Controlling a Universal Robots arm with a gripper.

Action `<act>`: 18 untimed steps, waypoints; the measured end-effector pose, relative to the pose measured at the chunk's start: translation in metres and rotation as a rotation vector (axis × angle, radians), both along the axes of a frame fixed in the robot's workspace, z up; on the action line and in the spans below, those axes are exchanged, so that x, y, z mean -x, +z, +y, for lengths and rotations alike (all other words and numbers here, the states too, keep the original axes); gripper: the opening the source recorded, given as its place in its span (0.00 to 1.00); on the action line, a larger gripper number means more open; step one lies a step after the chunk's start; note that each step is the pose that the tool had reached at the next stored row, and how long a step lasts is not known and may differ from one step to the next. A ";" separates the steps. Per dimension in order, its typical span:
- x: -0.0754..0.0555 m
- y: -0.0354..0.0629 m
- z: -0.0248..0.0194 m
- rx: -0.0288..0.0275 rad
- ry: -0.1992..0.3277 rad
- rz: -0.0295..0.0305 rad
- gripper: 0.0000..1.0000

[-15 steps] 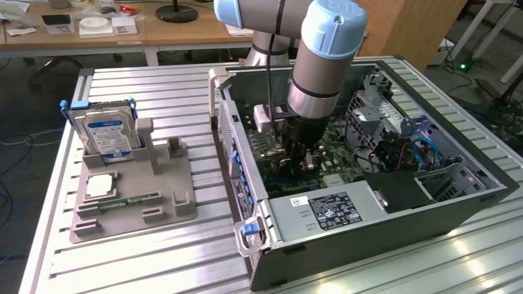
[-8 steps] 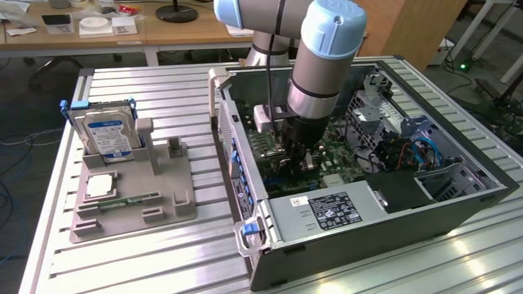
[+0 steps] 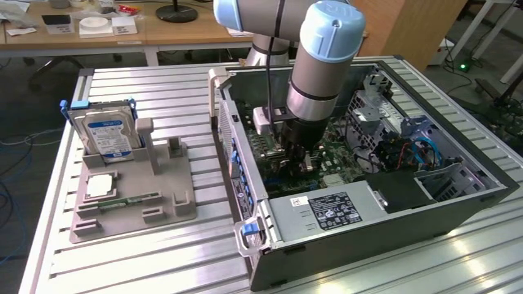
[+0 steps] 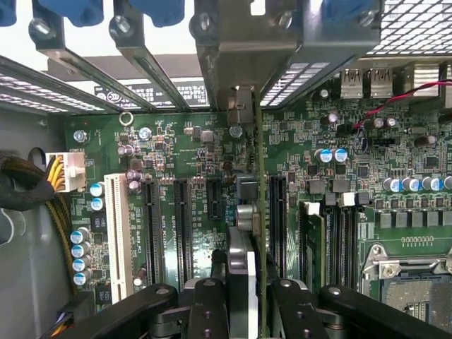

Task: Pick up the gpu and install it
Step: 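Insert the gpu into the slot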

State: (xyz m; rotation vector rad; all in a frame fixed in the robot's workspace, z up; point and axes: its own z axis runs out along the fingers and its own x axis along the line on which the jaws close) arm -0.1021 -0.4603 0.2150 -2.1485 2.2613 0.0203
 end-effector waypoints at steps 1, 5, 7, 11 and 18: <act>0.000 -0.0001 0.0000 -0.0002 0.000 -0.0001 0.28; 0.000 -0.0010 0.0004 -0.0026 -0.001 -0.0011 0.29; 0.000 0.0010 0.0001 -0.0007 0.000 -0.0011 0.35; 0.000 0.0136 0.0000 -0.0003 0.000 -0.0046 0.35; 0.000 0.0439 0.0000 -0.0002 0.000 -0.0100 0.35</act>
